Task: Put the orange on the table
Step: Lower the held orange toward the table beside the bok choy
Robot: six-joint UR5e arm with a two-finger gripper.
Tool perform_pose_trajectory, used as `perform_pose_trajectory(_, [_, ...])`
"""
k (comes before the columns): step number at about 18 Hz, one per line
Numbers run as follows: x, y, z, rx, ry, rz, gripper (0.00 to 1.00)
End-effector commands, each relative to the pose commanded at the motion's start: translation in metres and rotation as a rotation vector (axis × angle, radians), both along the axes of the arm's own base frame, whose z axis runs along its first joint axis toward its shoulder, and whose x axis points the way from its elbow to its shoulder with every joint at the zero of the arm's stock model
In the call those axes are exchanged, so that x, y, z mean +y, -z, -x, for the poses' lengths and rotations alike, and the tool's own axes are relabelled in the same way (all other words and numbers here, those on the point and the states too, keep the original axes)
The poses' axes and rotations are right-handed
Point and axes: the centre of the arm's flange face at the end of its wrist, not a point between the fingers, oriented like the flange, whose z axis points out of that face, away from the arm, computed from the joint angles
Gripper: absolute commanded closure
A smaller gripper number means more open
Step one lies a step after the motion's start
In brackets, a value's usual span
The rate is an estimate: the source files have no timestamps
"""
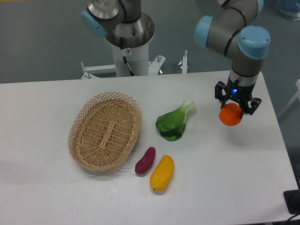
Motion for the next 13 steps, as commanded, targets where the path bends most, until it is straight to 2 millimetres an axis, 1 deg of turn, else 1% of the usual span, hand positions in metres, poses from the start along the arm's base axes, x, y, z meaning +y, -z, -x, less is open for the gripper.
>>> perform_pose_trajectory(2, [0.018, 0.007, -0.004, 0.024, -0.024, -0.013, 0.60])
perform_pose_trajectory(5, [0.027, 0.015, -0.009, 0.016, -0.052, -0.015, 0.60])
perform_pose_trajectory(10, [0.053, 0.031, -0.017, -0.015, -0.128, -0.022, 0.60])
perform_pose_trajectory(11, [0.059, 0.037, -0.019, -0.024, -0.150, -0.022, 0.60])
perform_pose_trajectory(13, [0.068, 0.040, -0.019, -0.028, -0.167, -0.025, 0.60])
